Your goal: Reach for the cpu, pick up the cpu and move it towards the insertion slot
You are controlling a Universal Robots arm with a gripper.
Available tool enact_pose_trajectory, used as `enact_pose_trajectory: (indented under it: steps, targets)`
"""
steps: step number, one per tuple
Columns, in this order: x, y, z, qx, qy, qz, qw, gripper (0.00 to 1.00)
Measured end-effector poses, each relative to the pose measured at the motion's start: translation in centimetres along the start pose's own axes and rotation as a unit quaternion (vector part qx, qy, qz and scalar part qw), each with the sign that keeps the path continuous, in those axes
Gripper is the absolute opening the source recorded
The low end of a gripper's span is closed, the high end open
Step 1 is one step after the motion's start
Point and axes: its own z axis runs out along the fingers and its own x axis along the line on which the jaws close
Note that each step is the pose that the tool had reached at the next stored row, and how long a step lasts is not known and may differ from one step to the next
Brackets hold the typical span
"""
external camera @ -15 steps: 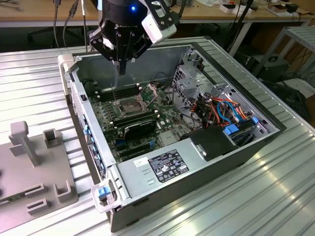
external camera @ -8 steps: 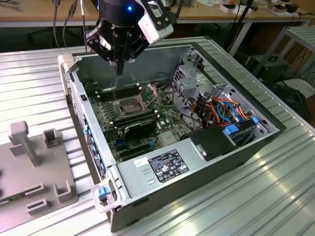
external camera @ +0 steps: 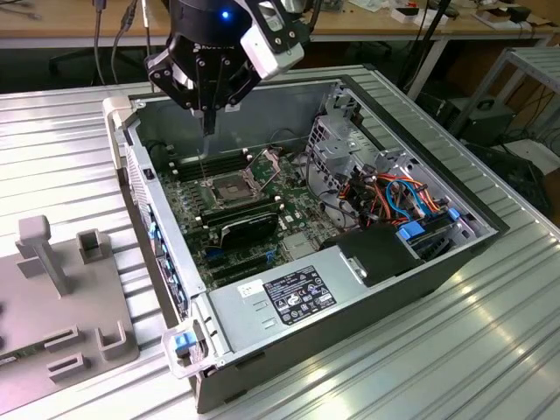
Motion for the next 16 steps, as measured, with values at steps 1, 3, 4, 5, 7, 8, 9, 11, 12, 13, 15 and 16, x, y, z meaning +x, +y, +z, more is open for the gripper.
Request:
enact_pose_trajectory:
  steps: [1,3,4,5,7,8,9,11,12,13,15,16]
  targets:
    - [0.16,-0.01,-0.01,0.0000,0.0001,0.000,1.00000,0.11]
    - [0.41,-0.03,-0.01,0.0000,0.0000,0.000,1.00000,0.11]
    - [0.48,-0.04,-0.02,0.0000,0.0000,0.000,1.00000,0.11]
    - [0.64,-0.05,-0.02,0.0000,0.0000,0.000,1.00000,0.11]
    - [0.85,-0.06,-0.03,0.0000,0.0000,0.000,1.00000,0.11]
    - [0.95,-0.07,-0.03,0.0000,0.0000,0.000,1.00000,0.11]
    - [1.01,-0.07,-0.03,0.0000,0.0000,0.000,1.00000,0.11]
    - [1.14,-0.08,-0.03,0.0000,0.0000,0.000,1.00000,0.11]
    - [1.20,-0.09,-0.04,0.0000,0.0000,0.000,1.00000,0.11]
    - [1.29,-0.10,-0.04,0.0000,0.0000,0.000,1.00000,0.11]
    - [1.47,-0.11,-0.04,0.0000,0.0000,0.000,1.00000,0.11]
    - [1.53,-0.11,-0.04,0.0000,0.0000,0.000,1.00000,0.11]
